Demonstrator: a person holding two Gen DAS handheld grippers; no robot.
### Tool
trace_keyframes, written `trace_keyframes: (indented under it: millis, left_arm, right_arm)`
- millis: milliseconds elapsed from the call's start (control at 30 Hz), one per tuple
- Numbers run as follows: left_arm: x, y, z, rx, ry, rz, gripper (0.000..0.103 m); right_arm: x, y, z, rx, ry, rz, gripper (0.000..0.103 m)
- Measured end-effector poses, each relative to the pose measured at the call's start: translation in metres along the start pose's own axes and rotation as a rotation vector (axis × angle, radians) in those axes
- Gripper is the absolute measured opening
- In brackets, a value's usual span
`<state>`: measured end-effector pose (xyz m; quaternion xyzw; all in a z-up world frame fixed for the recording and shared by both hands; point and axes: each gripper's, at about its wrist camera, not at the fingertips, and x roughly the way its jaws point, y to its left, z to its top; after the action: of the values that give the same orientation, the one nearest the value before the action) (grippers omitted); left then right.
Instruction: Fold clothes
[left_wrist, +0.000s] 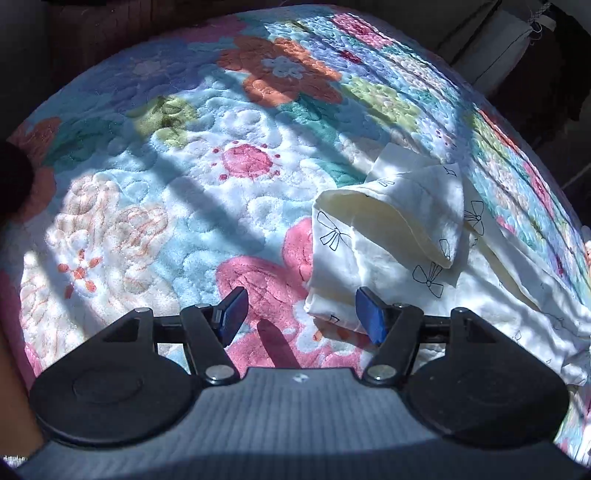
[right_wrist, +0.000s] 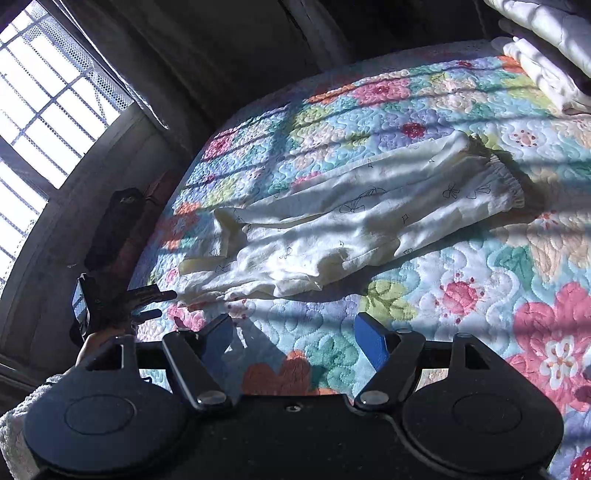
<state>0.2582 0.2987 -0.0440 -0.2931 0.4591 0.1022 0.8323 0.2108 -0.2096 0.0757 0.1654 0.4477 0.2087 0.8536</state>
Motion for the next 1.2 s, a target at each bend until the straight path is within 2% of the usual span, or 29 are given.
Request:
trace_keyframes:
  millis: [100, 167, 300, 433, 533, 567, 600, 633, 667, 767, 833, 900, 967, 1000, 1033, 1067, 1100, 1133, 1200]
  left_arm:
    - [0.017, -0.004, -0.02, -0.082, 0.061, -0.124, 0.064]
    - [0.021, -0.01, -0.029, -0.112, 0.035, -0.133, 0.066]
    - [0.022, -0.013, -0.032, -0.198, -0.019, -0.149, 0.074]
    - [0.024, -0.016, -0.033, -0.273, -0.068, -0.164, 0.081]
    - [0.033, -0.021, -0.017, -0.194, -0.074, -0.178, 0.077]
    - [0.036, -0.022, -0.013, -0.171, -0.077, -0.183, 0.064]
    - [0.04, -0.022, -0.012, -0.157, -0.066, -0.178, 0.04]
    - [0.043, -0.023, -0.011, -0.144, -0.055, -0.173, 0.025]
    - [0.045, -0.023, -0.011, -0.136, -0.048, -0.172, 0.017]
    - [0.045, -0.018, -0.015, -0.182, -0.063, -0.203, 0.017]
    - [0.048, -0.011, -0.017, -0.256, -0.064, -0.247, 0.028]
    - [0.051, -0.002, -0.02, -0.338, -0.076, -0.312, 0.046]
    - [0.051, -0.003, -0.02, -0.336, -0.079, -0.314, 0.047]
    - [0.051, -0.006, -0.019, -0.317, -0.079, -0.305, 0.042]
    - [0.05, -0.01, -0.018, -0.282, -0.079, -0.286, 0.032]
    - [0.049, -0.018, -0.017, -0.209, -0.084, -0.237, 0.009]
    - [0.047, -0.022, -0.018, -0.186, -0.099, -0.216, 0.009]
    - [0.044, -0.025, -0.019, -0.167, -0.113, -0.199, 0.009]
    - [0.031, -0.029, -0.021, -0.155, -0.136, -0.19, 0.009]
  right_arm:
    - [0.035, -0.025, -0.008, 0.026, -0.101, -0.099, 0.082]
    - [0.06, -0.053, -0.015, 0.148, -0.192, -0.138, 0.082]
    - [0.09, -0.096, -0.016, 0.336, -0.271, -0.161, 0.082]
    - [0.096, -0.118, -0.008, 0.4, -0.313, -0.161, 0.082]
    - [0.098, -0.133, 0.001, 0.436, -0.334, -0.19, 0.082]
    - [0.099, -0.138, 0.004, 0.452, -0.337, -0.195, 0.082]
    - [0.099, -0.142, 0.007, 0.46, -0.341, -0.195, 0.082]
    - [0.1, -0.146, 0.01, 0.466, -0.345, -0.196, 0.082]
    - [0.102, -0.149, 0.013, 0.467, -0.352, -0.2, 0.082]
    - [0.112, -0.158, 0.019, 0.472, -0.375, -0.215, 0.082]
    - [0.123, -0.166, 0.024, 0.493, -0.375, -0.231, 0.082]
    - [0.133, -0.173, 0.028, 0.51, -0.384, -0.244, 0.082]
    - [0.142, -0.172, 0.034, 0.494, -0.408, -0.258, 0.083]
    - [0.145, -0.17, 0.037, 0.466, -0.417, -0.269, 0.083]
    - [0.149, -0.167, 0.042, 0.423, -0.413, -0.264, 0.075]
    - [0.153, -0.165, 0.048, 0.374, -0.399, -0.241, 0.061]
    - [0.156, -0.162, 0.052, 0.344, -0.391, -0.221, 0.022]
    - [0.156, -0.16, 0.056, 0.324, -0.393, -0.209, 0.007]
    - [0.148, -0.15, 0.06, 0.269, -0.445, -0.205, 0.006]
